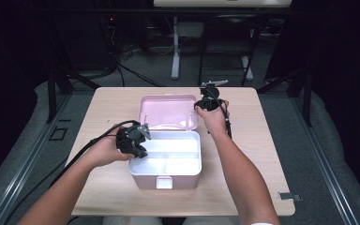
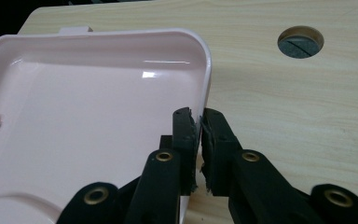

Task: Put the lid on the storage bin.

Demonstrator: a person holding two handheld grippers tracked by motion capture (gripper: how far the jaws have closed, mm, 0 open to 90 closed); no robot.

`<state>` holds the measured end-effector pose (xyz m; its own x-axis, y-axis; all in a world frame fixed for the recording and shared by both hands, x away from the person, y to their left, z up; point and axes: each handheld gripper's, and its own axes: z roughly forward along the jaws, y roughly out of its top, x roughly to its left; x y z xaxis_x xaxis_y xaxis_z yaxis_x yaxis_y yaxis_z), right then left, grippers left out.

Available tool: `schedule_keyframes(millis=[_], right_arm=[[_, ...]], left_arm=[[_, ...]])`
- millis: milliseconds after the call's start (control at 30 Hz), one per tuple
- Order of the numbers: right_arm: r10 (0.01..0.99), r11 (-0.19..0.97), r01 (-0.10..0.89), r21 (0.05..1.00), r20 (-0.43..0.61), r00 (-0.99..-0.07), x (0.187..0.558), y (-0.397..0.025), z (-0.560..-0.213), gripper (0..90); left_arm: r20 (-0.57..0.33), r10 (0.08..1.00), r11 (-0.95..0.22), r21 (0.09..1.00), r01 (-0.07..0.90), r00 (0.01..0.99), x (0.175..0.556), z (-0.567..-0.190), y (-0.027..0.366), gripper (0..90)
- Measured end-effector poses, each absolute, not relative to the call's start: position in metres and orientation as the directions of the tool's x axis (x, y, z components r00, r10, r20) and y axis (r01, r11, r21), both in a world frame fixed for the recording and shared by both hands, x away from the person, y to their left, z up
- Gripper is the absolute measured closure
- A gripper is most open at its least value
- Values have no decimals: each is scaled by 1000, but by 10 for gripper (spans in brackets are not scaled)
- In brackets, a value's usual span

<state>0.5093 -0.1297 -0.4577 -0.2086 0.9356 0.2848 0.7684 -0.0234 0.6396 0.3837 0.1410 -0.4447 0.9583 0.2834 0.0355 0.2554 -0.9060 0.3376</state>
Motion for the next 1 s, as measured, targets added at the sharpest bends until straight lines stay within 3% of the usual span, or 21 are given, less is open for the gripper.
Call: schedule_keyframes(millis=[1000], right_arm=[[919, 12, 628, 778, 239, -315, 472, -137, -419, 870]], left_arm=[[42, 294, -901, 345, 262, 955, 382, -445, 141, 797]])
